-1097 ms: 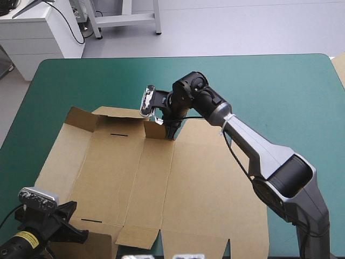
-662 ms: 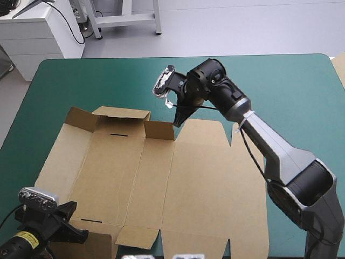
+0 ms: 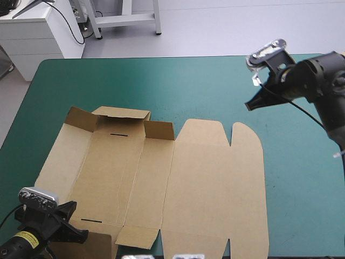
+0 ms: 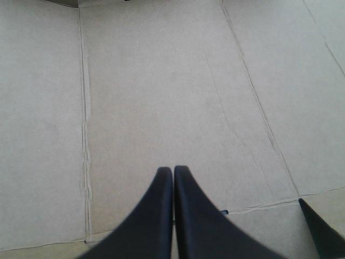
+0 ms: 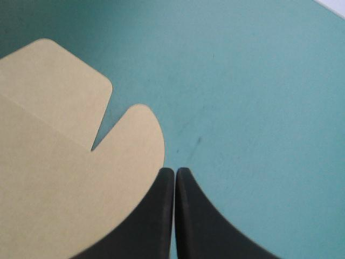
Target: Fold the box
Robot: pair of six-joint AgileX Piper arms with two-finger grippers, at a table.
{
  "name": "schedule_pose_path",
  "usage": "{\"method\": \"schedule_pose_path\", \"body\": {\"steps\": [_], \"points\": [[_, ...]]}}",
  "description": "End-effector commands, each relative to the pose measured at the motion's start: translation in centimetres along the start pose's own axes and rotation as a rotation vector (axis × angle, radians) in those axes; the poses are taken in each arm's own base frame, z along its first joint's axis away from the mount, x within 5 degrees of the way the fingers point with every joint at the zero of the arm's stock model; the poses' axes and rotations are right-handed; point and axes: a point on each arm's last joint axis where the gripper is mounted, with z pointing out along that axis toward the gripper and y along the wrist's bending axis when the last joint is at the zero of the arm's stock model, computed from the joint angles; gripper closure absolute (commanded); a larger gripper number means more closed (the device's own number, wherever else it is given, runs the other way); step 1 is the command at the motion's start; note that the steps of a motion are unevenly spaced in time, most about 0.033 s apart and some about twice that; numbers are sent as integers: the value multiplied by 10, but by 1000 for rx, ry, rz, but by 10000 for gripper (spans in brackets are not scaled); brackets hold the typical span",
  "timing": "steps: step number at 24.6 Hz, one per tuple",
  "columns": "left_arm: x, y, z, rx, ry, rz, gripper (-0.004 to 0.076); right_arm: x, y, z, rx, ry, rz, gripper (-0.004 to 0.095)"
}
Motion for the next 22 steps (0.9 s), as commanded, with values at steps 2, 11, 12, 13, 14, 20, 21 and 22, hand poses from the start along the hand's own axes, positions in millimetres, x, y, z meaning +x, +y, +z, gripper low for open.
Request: {"method": "schedule_pose_path", "body": {"steps": [2,11,12,13,14,20,21,22], "points": [[-11,0,-4,4,-69,0,731,47,-4,-25,12,-130,109,914],[-21,4,-5,-31,-61,-74,731,155,24,-2,13,-98,335,929],[-26,4,-6,-33,-58,-75,731,158,25,-1,9,-100,341,928],[-32,5,-8,-38,-57,-72,731,161,27,2,9,-98,355,929],[-40,5,-10,-38,-58,-72,731,163,27,4,8,-94,374,929],[-83,7,-8,-49,19,-66,731,166,30,12,-8,-115,413,929],[-91,9,-4,-63,33,-57,731,167,31,13,-11,-114,415,929],[-99,11,-1,-86,49,-43,731,168,31,14,-15,-109,419,929]]}}
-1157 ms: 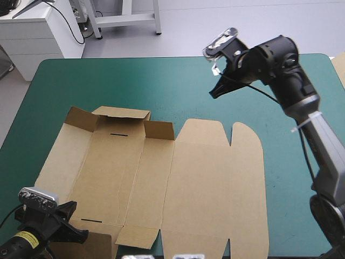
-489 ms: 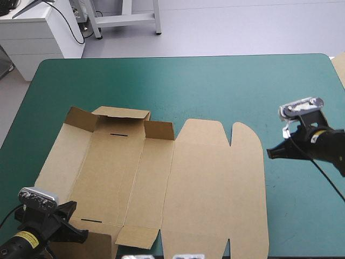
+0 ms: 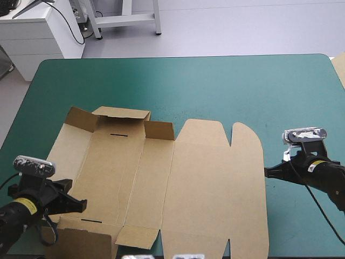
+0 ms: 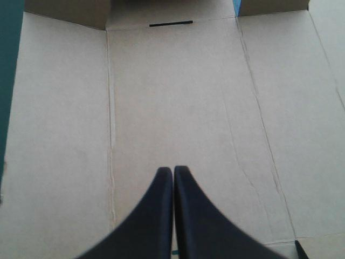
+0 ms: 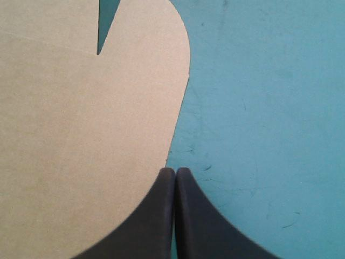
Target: Fold the box
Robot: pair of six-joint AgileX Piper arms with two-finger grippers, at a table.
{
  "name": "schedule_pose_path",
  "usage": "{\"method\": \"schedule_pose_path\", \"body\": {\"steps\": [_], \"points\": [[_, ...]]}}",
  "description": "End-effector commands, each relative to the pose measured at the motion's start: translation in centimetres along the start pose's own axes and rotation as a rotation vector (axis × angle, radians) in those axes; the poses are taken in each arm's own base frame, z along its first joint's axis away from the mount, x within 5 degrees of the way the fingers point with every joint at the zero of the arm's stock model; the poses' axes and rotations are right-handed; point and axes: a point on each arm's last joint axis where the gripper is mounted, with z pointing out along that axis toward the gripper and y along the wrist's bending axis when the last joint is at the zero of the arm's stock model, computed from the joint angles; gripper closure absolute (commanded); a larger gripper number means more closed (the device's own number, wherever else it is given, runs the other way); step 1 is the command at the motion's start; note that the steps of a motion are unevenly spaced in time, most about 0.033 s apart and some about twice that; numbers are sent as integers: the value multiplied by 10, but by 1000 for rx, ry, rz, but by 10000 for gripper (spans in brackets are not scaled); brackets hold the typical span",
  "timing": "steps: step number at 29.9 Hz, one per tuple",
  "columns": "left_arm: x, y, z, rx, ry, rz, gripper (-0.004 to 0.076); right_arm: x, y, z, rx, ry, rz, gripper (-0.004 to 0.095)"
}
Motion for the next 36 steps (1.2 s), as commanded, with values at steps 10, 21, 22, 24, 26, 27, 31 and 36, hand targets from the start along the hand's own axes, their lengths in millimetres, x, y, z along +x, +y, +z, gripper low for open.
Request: {"method": "schedule_pose_path", "body": {"steps": [10,21,22,24,26,27,31,36], "points": [[-89,14,37,-201,94,26,731,16,-2,18,-3,-29,38,929],[-98,78,65,-231,190,-178,731,16,-2,20,1,-46,-7,929],[-95,87,65,-235,198,-207,731,16,-2,20,1,-46,-19,929],[-89,104,64,-237,210,-261,731,16,-2,20,2,-46,-26,929],[-84,118,62,-226,214,-311,731,16,-2,20,2,-46,-36,929],[-81,125,61,-221,210,-335,731,16,-2,20,2,-46,-39,929],[-76,144,63,-181,172,-393,731,16,-2,20,2,-46,-42,929],[-68,156,73,-164,225,-395,731,16,-2,20,3,-50,-54,929]]}}
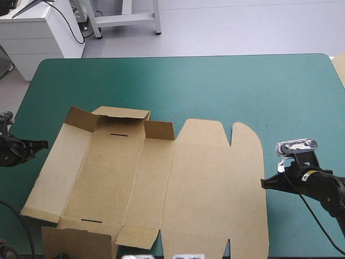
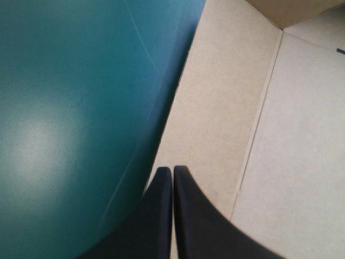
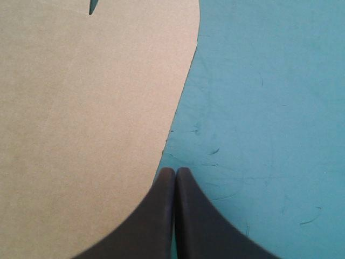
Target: Fold the box
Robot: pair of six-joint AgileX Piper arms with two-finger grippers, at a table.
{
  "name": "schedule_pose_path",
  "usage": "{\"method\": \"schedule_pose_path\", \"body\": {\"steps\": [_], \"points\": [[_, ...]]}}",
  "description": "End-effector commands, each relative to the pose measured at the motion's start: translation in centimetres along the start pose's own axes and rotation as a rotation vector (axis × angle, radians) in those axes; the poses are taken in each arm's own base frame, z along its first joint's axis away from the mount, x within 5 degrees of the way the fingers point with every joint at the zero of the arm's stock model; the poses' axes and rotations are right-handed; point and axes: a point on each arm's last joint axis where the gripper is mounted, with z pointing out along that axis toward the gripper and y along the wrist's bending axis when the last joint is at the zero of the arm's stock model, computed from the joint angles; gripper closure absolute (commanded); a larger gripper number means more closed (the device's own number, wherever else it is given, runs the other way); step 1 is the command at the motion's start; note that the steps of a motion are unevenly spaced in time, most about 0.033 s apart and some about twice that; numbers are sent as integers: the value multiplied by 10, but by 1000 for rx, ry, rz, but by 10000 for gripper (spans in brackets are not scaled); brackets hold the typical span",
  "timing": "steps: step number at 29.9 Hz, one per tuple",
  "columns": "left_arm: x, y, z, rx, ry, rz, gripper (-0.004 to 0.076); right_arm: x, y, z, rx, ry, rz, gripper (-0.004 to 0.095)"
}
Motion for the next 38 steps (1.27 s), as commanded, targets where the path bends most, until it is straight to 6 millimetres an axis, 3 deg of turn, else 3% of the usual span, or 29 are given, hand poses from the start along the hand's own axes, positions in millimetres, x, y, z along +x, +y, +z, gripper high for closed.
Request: {"method": "schedule_pose_path", "body": {"steps": [1,7,9,13,16,23,38], "points": [[-9,2,-6,-8,-52,15,731,-11,-2,-8,15,-91,-13,929],[-8,10,4,-45,11,36,705,-11,-2,-8,16,-93,-19,929],[-7,12,6,-60,31,46,633,-12,-2,-8,17,-99,-21,929],[-8,11,6,-54,25,41,395,-12,-2,-9,19,-107,-24,929],[-8,11,6,-47,27,17,288,-13,-2,-9,20,-109,-24,929],[3,14,25,-3,148,138,322,-12,-2,-9,19,-106,-29,929],[7,24,65,86,320,172,335,-10,-2,-8,14,-78,-50,929]]}}
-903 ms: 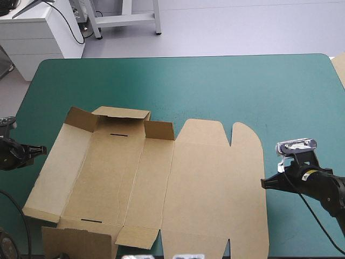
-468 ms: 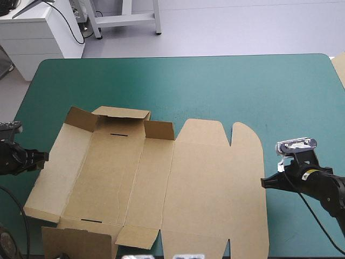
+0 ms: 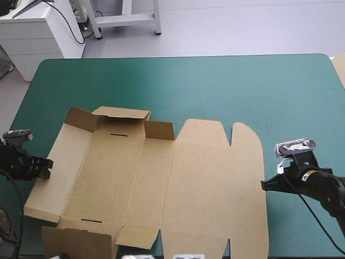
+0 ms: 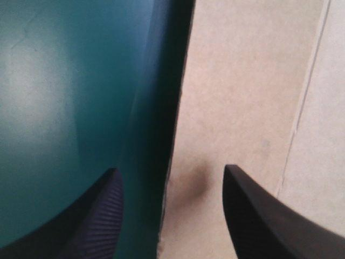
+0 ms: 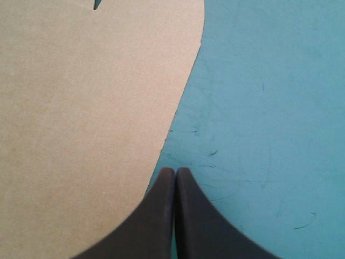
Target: Fold the box
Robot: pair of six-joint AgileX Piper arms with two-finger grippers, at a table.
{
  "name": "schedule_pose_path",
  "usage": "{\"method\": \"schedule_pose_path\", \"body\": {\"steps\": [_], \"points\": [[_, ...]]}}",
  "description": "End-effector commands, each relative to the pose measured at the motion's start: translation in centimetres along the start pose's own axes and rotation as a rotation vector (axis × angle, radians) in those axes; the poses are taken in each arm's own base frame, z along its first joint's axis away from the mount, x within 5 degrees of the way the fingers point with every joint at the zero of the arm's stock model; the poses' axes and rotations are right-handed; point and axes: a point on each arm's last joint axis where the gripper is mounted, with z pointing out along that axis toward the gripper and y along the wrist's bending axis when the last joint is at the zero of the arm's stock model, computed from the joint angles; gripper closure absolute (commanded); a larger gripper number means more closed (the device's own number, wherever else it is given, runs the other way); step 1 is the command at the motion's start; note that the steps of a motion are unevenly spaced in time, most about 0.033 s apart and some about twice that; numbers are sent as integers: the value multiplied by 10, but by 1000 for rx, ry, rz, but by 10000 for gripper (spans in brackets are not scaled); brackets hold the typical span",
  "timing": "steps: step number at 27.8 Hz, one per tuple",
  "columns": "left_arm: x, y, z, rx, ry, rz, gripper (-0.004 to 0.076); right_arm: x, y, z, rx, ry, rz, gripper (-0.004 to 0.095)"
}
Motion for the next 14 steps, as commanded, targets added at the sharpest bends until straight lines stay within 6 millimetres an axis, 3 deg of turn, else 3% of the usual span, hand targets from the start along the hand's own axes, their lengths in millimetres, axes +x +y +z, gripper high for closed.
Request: {"method": "schedule_pose_path", "body": {"steps": [1,7,14], "points": [[-4,-1,-4,16,-18,20,335,-10,-2,-8,15,-79,1,929],[-5,1,11,94,56,33,336,-9,-1,-8,4,-76,18,929],[-12,-15,20,336,20,21,412,-10,0,-8,-5,-80,28,929]]}}
